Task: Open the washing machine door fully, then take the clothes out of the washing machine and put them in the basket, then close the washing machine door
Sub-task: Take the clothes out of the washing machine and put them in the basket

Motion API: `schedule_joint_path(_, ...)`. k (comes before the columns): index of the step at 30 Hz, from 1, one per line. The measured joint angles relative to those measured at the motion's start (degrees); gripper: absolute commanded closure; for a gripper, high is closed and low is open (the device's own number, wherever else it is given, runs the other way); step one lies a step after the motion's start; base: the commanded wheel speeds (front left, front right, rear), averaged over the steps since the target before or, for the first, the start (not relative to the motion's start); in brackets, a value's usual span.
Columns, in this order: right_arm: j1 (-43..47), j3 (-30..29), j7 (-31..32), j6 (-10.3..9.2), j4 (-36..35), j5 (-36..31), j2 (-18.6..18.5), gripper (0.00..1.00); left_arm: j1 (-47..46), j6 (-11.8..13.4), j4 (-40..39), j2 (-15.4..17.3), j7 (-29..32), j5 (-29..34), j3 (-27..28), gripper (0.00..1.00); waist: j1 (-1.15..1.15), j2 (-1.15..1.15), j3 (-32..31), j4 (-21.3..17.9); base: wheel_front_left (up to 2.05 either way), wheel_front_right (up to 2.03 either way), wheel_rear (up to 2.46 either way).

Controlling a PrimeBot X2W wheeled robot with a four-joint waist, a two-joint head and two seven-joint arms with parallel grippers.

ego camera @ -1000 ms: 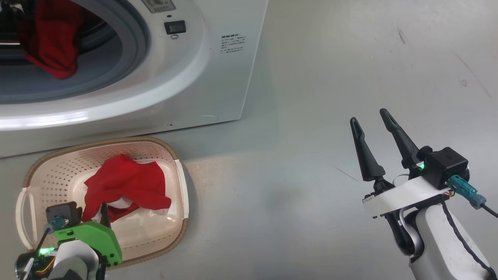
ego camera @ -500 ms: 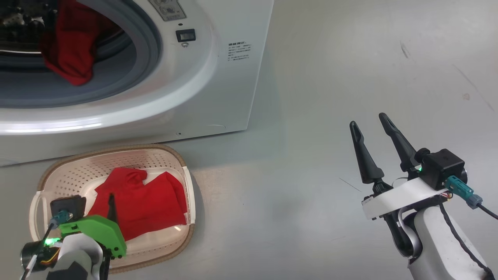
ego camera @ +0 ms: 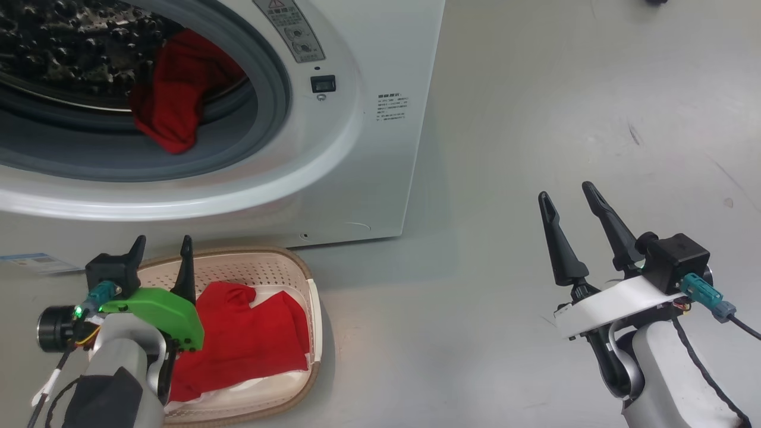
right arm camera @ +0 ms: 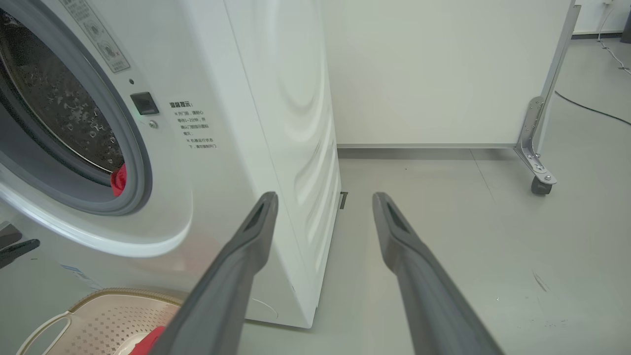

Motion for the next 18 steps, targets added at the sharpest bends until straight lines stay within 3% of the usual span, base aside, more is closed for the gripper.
schedule_joint_path(18, 4.3, -1.3, -0.2, 0.00, 0.1, 0.5, 0.7, 0.00, 7.9, -0.9, -18.9, -1.0, 0.0, 1.1, 0.4, 0.00, 0.00, 0.00, -9.5, 4.1, 0.00, 0.00, 0.00)
